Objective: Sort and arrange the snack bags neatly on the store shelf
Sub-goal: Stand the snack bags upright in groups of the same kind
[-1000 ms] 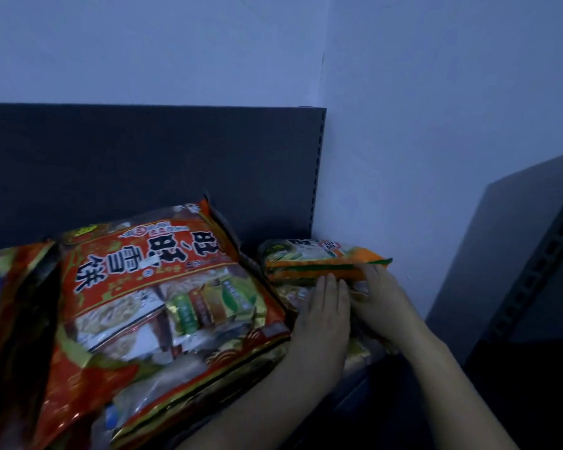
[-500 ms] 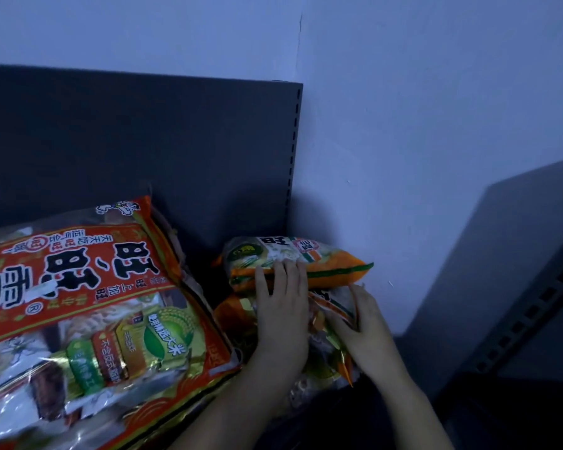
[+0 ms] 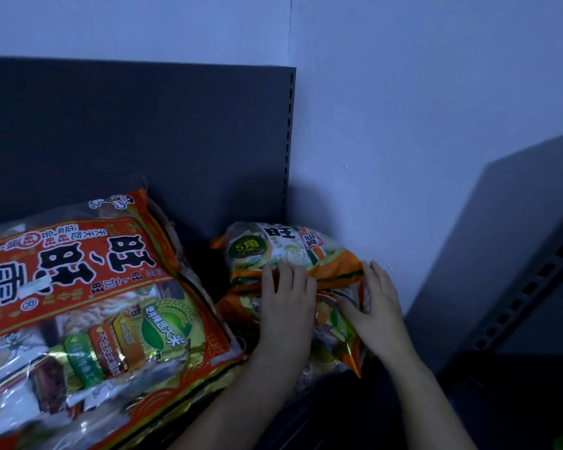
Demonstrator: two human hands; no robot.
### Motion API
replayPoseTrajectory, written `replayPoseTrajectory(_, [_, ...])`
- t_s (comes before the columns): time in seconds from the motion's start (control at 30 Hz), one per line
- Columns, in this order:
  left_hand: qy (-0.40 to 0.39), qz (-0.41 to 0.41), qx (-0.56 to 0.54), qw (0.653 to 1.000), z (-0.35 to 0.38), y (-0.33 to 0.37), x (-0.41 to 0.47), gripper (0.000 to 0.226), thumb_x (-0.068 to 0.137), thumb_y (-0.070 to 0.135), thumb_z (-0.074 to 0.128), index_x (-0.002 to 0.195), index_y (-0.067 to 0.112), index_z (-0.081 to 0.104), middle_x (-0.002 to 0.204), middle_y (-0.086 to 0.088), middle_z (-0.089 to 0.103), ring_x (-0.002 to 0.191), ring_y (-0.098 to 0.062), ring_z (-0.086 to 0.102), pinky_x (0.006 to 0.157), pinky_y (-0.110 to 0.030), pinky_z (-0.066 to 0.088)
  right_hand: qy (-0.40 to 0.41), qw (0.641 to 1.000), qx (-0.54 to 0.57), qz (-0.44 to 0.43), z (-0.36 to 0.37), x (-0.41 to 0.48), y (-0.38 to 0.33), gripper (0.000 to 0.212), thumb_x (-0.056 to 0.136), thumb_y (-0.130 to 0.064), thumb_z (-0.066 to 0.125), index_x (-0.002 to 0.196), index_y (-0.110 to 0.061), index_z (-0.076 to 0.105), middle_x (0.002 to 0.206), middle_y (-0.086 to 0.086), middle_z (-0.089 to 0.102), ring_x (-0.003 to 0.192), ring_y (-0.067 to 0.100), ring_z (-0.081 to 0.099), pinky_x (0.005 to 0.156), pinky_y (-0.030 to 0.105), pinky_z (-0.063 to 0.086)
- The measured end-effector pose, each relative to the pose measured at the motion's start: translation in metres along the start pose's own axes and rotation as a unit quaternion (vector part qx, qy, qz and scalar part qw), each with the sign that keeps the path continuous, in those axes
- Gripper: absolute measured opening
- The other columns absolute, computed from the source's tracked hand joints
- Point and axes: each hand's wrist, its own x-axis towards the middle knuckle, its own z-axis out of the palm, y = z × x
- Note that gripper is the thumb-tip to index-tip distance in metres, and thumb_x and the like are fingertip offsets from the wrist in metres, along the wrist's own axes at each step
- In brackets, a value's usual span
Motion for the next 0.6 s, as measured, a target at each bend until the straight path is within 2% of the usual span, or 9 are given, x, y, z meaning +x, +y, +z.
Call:
replayPoseTrajectory(0.13, [0.006, 0.003, 0.012, 1.0, 0.002, 0.004, -0.008, 0.039, 0.045, 0.02, 0.087, 0.077, 0.007, 0.069, 0.093, -0.017, 0.067, 0.099, -0.037, 0.062, 0.094, -0.05, 0.033, -0.006, 1.0, -0.01, 0.008, -0.002, -0.001, -0.001, 0.092, 0.082, -0.036, 0.066, 0.15, -0.022, 0.006, 0.158, -0.004, 0.004, 0.146, 0.017, -0.007, 0.119, 0.04, 0.0])
replayPoseTrajectory(0.23, [0.011, 0.005, 0.012, 1.0, 0.005, 0.006, -0.013, 0.036, 0.051, 0.019, 0.084, 0.08, 0.007, 0.067, 0.097, -0.017, 0.066, 0.107, -0.037, 0.049, 0.096, -0.051, 0.032, -0.032, 0.999, -0.012, 0.027, 0.002, -0.001, -0.003, 0.088, 0.083, -0.038, 0.065, 0.15, -0.016, 0.012, 0.154, 0.004, 0.019, 0.143, 0.023, 0.01, 0.118, 0.043, 0.011])
replayPoseTrajectory(0.33, [0.03, 0.007, -0.006, 0.999, 0.01, 0.01, -0.021, 0.04, 0.052, 0.014, 0.082, 0.086, 0.002, 0.065, 0.103, -0.021, 0.064, 0.11, -0.037, 0.043, 0.1, -0.052, 0.029, -0.024, 0.998, 0.02, 0.045, 0.002, 0.0, -0.002, 0.068, 0.084, -0.032, 0.063, 0.142, -0.013, 0.032, 0.128, 0.006, 0.04, 0.128, 0.023, 0.031, 0.105, 0.03, 0.027])
replayPoseTrajectory(0.4, [0.051, 0.01, -0.002, 0.999, 0.013, 0.01, -0.022, 0.043, 0.058, 0.014, 0.077, 0.096, 0.001, 0.059, 0.114, -0.021, 0.061, 0.116, -0.037, 0.042, 0.104, -0.051, 0.026, -0.004, 0.998, 0.049, 0.036, 0.0, 0.0, -0.003, 0.043, 0.085, -0.02, 0.059, 0.127, -0.014, 0.051, 0.108, 0.001, 0.049, 0.112, 0.021, 0.044, 0.09, 0.026, 0.036])
replayPoseTrajectory(0.5, [0.074, 0.049, -0.007, 0.996, 0.014, 0.003, -0.016, 0.037, 0.079, 0.017, 0.045, 0.114, 0.006, 0.044, 0.127, -0.018, 0.057, 0.122, -0.034, 0.041, 0.105, -0.048, 0.027, 0.061, 0.986, 0.151, 0.043, 0.001, -0.003, -0.006, 0.012, 0.087, -0.009, 0.054, 0.09, -0.015, 0.064, 0.082, 0.001, 0.062, 0.079, 0.016, 0.058, 0.067, 0.025, 0.045])
replayPoseTrajectory(0.53, [0.063, 0.06, -0.018, 0.996, 0.013, 0.001, -0.014, 0.043, 0.08, 0.016, 0.036, 0.121, 0.007, 0.043, 0.127, -0.016, 0.057, 0.12, -0.034, 0.044, 0.103, -0.046, 0.029, 0.088, 0.981, 0.17, 0.04, 0.0, -0.003, -0.01, 0.015, 0.087, -0.008, 0.054, 0.077, -0.016, 0.061, 0.071, 0.0, 0.06, 0.068, 0.013, 0.054, 0.061, 0.025, 0.043])
replayPoseTrajectory(0.6, [0.042, 0.07, -0.022, 0.996, 0.008, -0.003, -0.014, 0.05, 0.079, 0.017, 0.036, 0.129, 0.009, 0.041, 0.124, -0.013, 0.06, 0.115, -0.031, 0.052, 0.098, -0.043, 0.033, 0.117, 0.973, 0.19, 0.059, 0.0, -0.004, -0.014, 0.026, 0.088, -0.01, 0.056, 0.063, -0.016, 0.054, 0.058, -0.003, 0.053, 0.057, 0.009, 0.046, 0.053, 0.024, 0.037])
